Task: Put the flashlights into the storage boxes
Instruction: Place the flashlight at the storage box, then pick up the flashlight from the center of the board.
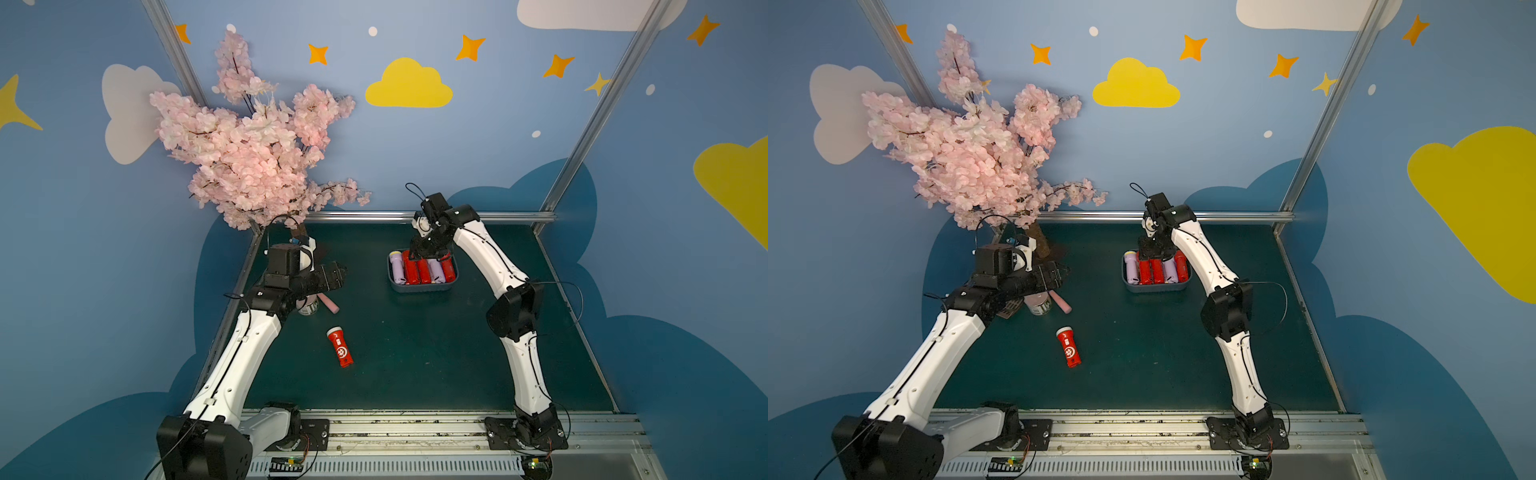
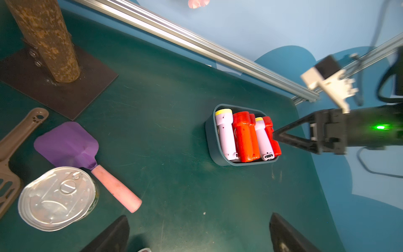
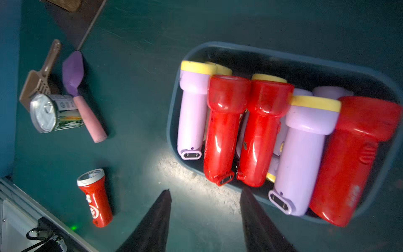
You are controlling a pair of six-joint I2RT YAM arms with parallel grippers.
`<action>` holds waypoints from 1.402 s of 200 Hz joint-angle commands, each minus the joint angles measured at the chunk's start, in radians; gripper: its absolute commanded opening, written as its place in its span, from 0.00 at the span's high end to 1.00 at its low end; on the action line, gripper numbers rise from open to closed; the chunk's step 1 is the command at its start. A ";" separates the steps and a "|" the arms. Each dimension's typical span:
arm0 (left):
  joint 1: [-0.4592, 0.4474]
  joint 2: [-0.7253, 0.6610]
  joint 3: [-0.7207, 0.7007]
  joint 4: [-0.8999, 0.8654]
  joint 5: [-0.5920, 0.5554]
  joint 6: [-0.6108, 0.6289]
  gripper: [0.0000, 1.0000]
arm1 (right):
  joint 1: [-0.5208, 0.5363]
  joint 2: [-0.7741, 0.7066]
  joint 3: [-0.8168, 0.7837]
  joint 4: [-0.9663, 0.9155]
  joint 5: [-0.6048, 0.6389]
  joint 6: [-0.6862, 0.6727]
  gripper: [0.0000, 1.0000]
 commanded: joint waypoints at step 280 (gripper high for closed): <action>-0.450 -0.017 -0.381 -0.177 -0.361 -0.525 0.05 | 0.002 -0.640 -0.939 0.237 -0.035 -0.011 0.47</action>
